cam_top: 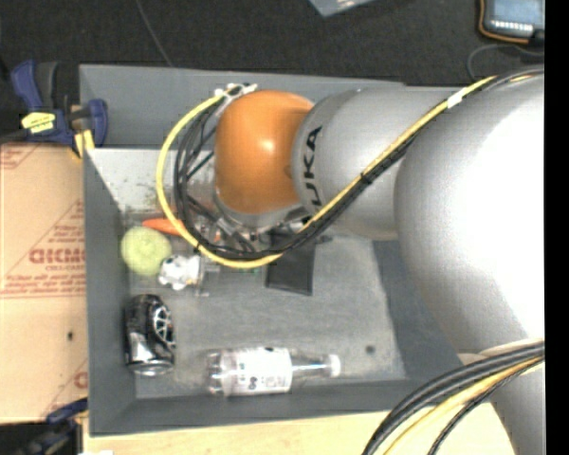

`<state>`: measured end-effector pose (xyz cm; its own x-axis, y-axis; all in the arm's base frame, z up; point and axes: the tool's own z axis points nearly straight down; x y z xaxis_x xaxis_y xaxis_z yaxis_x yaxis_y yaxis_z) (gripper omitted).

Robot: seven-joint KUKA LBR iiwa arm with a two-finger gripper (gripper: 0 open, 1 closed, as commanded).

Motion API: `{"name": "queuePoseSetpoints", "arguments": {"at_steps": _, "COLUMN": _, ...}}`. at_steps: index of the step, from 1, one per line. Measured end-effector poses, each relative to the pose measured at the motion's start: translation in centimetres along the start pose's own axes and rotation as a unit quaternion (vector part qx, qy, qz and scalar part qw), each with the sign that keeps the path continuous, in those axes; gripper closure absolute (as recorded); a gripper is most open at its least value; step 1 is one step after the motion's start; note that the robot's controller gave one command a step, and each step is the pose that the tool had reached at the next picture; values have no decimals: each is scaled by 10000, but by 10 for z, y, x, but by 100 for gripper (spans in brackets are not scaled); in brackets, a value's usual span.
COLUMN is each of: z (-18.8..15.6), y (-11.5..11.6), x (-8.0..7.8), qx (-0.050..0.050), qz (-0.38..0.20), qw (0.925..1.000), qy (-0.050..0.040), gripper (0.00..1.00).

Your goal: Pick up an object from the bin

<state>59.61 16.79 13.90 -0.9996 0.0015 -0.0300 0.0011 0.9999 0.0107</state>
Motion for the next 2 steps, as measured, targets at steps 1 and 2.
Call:
{"name": "queuePoseSetpoints", "arguments": {"at_steps": 1, "z": -6, "y": -3, "x": 8, "qx": 44, "qz": 36, "qw": 9998, "qy": 170, "gripper": 100}}
{"name": "queuePoseSetpoints", "arguments": {"at_steps": 2, "z": -8, "y": -1, "x": -8, "qx": -15, "qz": 133, "qw": 9999, "qy": -46, "gripper": 100}}
